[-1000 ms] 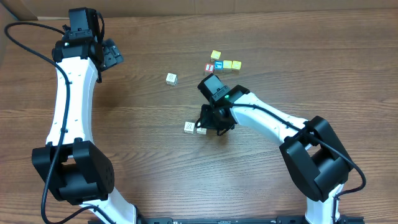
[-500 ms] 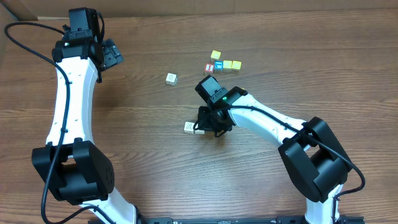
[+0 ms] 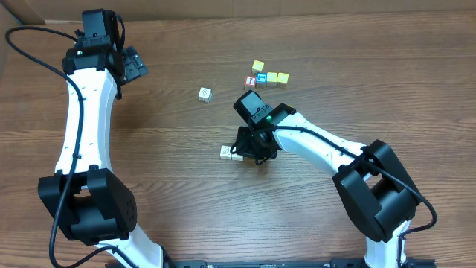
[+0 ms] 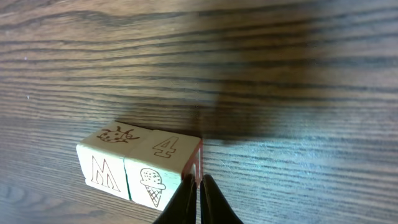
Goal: Flip 5 blocks
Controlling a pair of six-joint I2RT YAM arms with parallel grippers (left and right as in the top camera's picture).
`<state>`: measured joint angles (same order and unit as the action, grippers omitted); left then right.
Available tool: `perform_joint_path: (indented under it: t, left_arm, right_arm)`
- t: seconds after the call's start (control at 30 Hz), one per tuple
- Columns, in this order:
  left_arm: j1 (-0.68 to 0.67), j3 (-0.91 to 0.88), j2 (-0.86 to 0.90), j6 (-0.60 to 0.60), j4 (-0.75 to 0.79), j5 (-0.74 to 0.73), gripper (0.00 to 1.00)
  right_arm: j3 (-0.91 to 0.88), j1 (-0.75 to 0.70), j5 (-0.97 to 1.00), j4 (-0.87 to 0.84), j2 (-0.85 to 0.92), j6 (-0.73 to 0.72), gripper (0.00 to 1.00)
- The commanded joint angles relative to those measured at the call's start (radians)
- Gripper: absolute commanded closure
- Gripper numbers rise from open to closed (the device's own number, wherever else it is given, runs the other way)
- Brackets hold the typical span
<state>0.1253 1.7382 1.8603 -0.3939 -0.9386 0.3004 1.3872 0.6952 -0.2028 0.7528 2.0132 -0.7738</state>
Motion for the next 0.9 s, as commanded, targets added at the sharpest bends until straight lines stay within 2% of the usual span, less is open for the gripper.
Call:
perform_joint_path:
  t: [0.0, 0.27, 0.87]
  left_arm:
    - [0.003, 0.018, -0.015, -0.022, 0.001, 0.014, 0.00]
    - [0.003, 0.018, -0.015, -0.022, 0.001, 0.014, 0.00]
    - [0.003, 0.018, -0.015, -0.022, 0.001, 0.014, 0.00]
  right_arm:
    - [-0.006, 0.001, -0.002, 0.005, -0.001, -0.077, 0.94]
    - [-0.006, 0.001, -0.008, 0.011, -0.001, -0.094, 0.96]
    - [-0.006, -0.001, -0.021, -0.016, -0.001, -0.094, 0.96]
